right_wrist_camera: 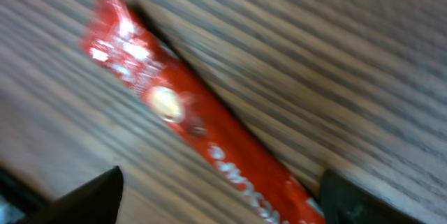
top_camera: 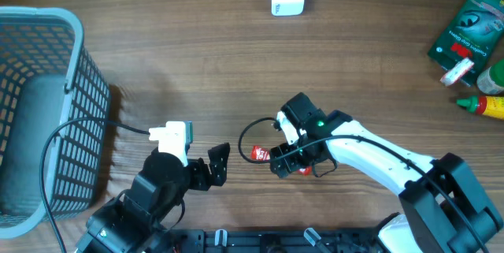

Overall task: Scan the item barcode
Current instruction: 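Reach the right gripper to the red Nescafe stick and grasp it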

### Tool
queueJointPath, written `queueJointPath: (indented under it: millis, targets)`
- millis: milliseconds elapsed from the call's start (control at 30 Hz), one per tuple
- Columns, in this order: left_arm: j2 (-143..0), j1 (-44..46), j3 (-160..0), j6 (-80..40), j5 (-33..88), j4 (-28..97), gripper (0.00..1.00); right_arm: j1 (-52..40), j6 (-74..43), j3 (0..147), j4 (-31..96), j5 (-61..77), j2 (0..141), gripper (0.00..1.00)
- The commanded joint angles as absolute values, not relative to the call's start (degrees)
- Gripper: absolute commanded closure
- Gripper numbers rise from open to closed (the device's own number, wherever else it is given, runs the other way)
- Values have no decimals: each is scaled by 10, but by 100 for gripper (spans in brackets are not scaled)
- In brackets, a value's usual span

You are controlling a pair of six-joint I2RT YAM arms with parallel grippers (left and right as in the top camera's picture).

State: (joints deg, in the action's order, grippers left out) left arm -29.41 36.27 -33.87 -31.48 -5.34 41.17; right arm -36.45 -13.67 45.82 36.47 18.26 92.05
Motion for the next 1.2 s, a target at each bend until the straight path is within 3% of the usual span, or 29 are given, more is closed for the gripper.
queueJointPath:
  millis: [0, 33, 67, 133, 300, 467, 500, 533, 600, 667, 833, 1167]
  targets:
    - [-292, 364, -347, -302, -61, 411, 0, -367, -175, 439, 349, 160, 924, 42]
    - [-292, 364, -347, -302, -61, 411, 0, -367, -185, 437, 345, 158, 924, 66]
    - [-292, 364, -347, -302, -61, 411, 0, -367, -193, 437, 342, 158, 924, 80]
    - [-292, 364, -347, -302, -61, 411, 0, -367, -213, 437, 331, 156, 924, 95]
    - [-292, 364, -347, -302, -61, 411, 0, -364, -283, 442, 328, 87, 924, 96]
    - [-292, 364, -347, -302, -61, 411, 0, -291, -322, 509, 375, 75, 924, 96]
    - [-292, 364, -347, -302, -61, 411, 0, -282, -299, 523, 389, 82, 923, 93]
    - [-292, 364, -347, -302, -61, 411, 0, -277, -277, 540, 408, 83, 923, 68]
    - [-292, 364, -347, -302, -61, 411, 0, -277, -256, 561, 428, 83, 923, 41]
    - [-292, 364, -347, -302, -61, 411, 0, -277, -253, 569, 429, 82, 924, 30]
    - [-292, 364, -347, -302, -61, 411, 0, -277, -251, 520, 372, 11, 928, 32]
    - [-292, 364, -347, -302, -61, 411, 0, -335, -257, 498, 321, 40, 985, 41]
